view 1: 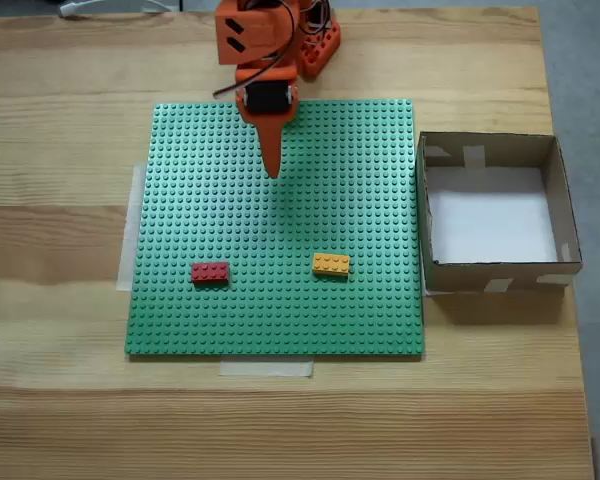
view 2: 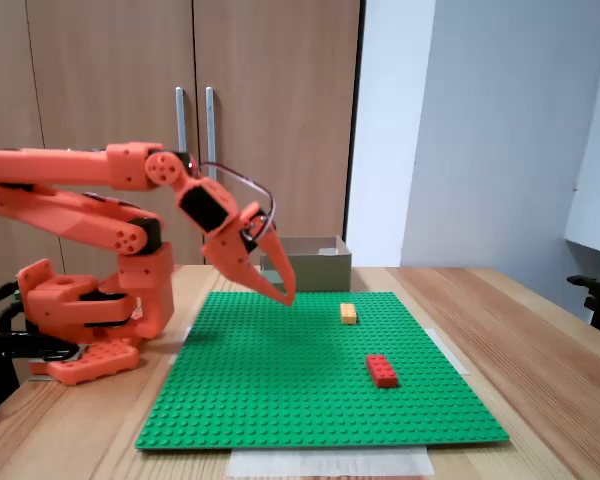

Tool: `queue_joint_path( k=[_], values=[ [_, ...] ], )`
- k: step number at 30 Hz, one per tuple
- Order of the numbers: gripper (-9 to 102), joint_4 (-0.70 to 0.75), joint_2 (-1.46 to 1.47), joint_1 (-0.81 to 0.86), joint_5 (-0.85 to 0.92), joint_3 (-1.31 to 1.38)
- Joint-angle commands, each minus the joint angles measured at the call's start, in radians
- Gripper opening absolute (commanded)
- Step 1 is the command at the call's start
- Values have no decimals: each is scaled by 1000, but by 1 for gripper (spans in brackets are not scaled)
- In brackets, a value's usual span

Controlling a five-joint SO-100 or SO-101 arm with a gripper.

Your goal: Pick the yellow lego block and put it in the box.

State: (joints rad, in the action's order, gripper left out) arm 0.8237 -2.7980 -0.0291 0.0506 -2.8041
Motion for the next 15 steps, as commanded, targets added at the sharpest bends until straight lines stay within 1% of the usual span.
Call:
queue_joint_path(
  k=[1,9,12,15],
  values=[
    [-1,46,94,5,-44,156],
    [1,219,321,-35,-49,471],
    [3,334,503,-60,-64,641],
    [4,407,627,-84,-77,776]
  ],
)
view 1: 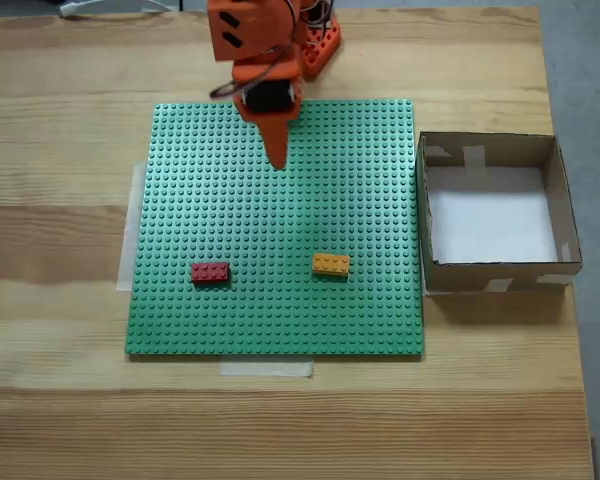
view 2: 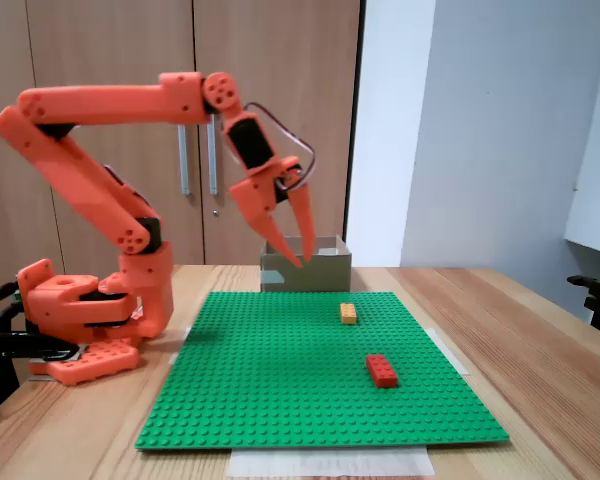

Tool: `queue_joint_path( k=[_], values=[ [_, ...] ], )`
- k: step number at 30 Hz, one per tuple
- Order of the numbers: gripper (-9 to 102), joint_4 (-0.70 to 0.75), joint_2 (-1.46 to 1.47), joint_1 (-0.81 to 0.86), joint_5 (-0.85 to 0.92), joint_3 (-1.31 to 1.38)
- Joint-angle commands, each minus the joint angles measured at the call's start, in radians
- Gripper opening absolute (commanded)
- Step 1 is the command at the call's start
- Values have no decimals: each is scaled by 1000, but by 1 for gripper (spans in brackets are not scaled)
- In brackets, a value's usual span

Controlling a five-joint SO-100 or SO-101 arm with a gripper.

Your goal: Pick the yellow lego block and put it in the box.

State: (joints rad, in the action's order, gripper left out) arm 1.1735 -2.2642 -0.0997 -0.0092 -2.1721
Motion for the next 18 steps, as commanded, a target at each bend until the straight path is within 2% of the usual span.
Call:
queue_joint_path(
  k=[1,3,6,9,18],
  values=[
    [4,72,127,-21,-26,181],
    [4,107,189,-40,-29,255],
    [11,140,264,-58,-52,348],
    [12,150,339,-61,-115,425],
    [16,137,522,-71,-155,534]
  ],
)
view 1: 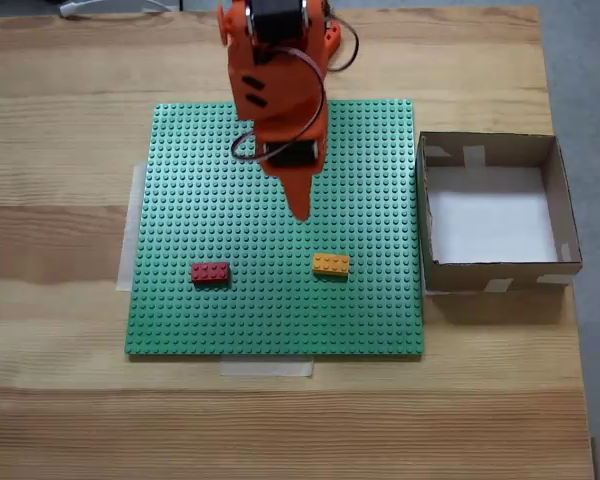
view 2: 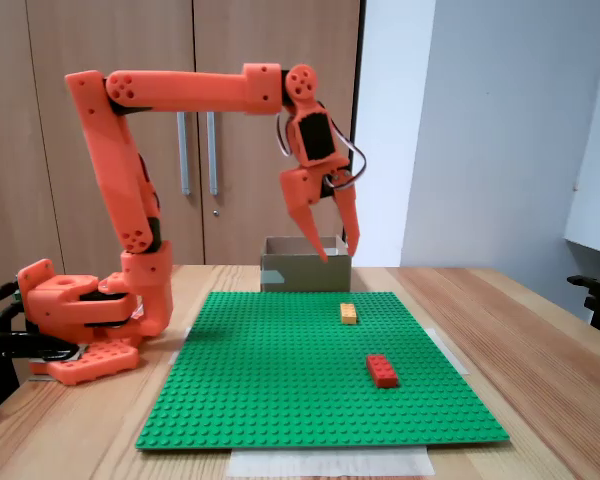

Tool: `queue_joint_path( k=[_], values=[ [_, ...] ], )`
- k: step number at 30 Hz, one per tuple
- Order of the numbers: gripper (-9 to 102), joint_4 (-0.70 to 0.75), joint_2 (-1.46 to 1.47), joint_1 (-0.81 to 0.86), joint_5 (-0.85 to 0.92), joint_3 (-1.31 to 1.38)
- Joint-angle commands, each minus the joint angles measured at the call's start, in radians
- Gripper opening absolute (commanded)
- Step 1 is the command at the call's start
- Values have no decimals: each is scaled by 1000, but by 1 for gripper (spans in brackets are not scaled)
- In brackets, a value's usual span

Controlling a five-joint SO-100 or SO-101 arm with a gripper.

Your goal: Pick the yellow lego block and put it in the box.

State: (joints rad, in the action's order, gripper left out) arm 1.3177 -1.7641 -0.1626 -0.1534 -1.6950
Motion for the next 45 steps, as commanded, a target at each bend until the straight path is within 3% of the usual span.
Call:
queue_joint_path(
  k=[1,20,45],
  values=[
    [16,-14,32,-8,-17,61],
    [16,-120,273,-26,-18,179],
    [15,-155,322,-71,23,184]
  ],
)
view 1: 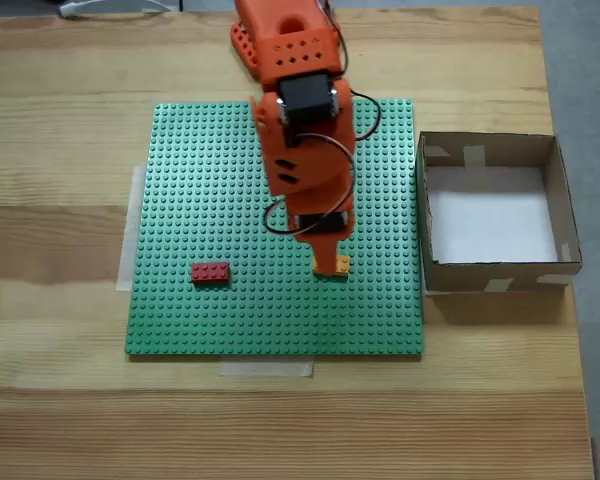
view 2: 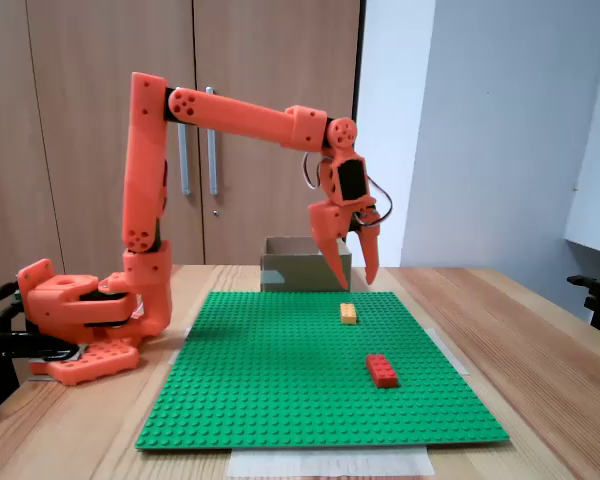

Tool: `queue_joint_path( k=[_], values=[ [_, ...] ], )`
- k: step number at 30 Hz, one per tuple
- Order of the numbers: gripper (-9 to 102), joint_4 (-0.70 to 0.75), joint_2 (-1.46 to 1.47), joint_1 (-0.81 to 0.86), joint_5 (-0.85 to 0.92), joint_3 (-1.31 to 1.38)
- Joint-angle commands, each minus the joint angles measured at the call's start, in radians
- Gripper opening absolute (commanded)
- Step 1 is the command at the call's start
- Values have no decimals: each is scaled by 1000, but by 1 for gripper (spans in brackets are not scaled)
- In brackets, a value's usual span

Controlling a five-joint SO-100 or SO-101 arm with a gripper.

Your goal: Pick the yellow lego block and put it in the box.

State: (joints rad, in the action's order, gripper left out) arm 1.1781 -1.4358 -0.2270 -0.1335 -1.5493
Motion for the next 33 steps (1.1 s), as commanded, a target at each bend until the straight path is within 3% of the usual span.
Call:
queue_joint_path(
  k=[1,33],
  values=[
    [15,-23,-6,-9,5,34],
    [15,-71,69,-17,-17,3]
  ],
)
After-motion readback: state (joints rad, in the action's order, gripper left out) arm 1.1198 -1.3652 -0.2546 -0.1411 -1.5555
